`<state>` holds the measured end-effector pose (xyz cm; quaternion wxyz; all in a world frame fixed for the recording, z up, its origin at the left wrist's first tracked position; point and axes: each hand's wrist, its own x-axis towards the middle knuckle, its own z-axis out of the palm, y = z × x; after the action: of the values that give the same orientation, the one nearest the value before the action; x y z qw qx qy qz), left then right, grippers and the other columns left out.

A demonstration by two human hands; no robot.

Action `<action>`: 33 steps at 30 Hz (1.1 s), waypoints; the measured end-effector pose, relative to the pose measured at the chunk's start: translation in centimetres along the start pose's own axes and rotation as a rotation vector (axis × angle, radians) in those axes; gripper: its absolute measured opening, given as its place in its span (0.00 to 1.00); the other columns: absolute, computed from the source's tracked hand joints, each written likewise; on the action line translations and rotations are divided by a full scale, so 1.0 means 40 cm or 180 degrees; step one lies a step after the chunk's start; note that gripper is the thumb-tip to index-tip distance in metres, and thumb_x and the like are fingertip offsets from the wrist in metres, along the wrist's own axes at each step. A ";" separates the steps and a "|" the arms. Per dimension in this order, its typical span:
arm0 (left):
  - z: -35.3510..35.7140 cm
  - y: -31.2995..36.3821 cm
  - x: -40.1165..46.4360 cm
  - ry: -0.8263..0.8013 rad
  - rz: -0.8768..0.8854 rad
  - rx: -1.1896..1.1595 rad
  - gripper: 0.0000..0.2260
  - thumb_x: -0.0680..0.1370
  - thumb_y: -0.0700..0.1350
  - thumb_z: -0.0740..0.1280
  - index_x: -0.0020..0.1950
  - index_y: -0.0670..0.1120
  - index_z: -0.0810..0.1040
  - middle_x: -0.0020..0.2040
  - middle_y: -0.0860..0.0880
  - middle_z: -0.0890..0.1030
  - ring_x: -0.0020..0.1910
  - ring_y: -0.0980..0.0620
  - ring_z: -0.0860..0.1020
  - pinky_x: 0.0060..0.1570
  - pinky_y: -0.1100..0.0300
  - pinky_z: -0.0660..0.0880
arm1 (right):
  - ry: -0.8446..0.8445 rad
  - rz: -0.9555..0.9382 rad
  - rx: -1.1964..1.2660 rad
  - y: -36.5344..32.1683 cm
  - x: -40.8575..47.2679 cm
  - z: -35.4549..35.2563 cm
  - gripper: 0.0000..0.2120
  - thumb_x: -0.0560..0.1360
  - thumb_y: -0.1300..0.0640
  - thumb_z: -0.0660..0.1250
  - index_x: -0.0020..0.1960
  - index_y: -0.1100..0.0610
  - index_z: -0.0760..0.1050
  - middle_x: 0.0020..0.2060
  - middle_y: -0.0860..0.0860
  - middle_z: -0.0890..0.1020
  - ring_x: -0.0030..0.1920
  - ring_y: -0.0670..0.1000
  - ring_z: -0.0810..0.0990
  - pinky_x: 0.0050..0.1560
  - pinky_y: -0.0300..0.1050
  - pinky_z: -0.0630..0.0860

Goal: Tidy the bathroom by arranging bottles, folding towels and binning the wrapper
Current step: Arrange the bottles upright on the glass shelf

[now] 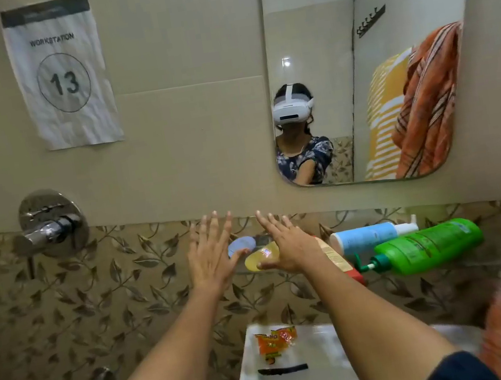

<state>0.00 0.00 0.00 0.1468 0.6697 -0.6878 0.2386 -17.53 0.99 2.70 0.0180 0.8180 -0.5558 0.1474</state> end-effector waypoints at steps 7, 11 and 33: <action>0.046 0.007 0.043 -0.0674 0.0367 -0.0889 0.29 0.81 0.56 0.50 0.76 0.46 0.41 0.75 0.44 0.61 0.74 0.48 0.59 0.74 0.50 0.47 | -0.0537 0.0327 0.0357 0.004 0.037 0.034 0.47 0.70 0.42 0.72 0.78 0.47 0.47 0.77 0.52 0.57 0.77 0.58 0.54 0.72 0.59 0.61; 0.055 0.021 0.062 -0.0701 0.0120 -0.1150 0.27 0.81 0.54 0.53 0.75 0.41 0.55 0.66 0.41 0.74 0.66 0.43 0.70 0.70 0.50 0.60 | -0.0549 0.0235 0.0139 0.000 0.053 0.031 0.33 0.68 0.43 0.74 0.69 0.49 0.68 0.67 0.53 0.73 0.67 0.56 0.69 0.63 0.53 0.70; 0.033 0.028 0.125 -0.0309 -0.2083 -0.4756 0.29 0.71 0.38 0.73 0.67 0.38 0.63 0.65 0.38 0.71 0.62 0.40 0.72 0.57 0.53 0.71 | 0.0512 0.1139 0.3155 0.007 0.091 0.008 0.21 0.83 0.53 0.54 0.70 0.66 0.62 0.65 0.64 0.73 0.65 0.62 0.73 0.62 0.55 0.71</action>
<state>-1.25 -4.98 1.35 0.5867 0.5716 -0.4406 -0.3671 -16.49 -2.47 3.28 -0.3534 0.6069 -0.5472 0.4553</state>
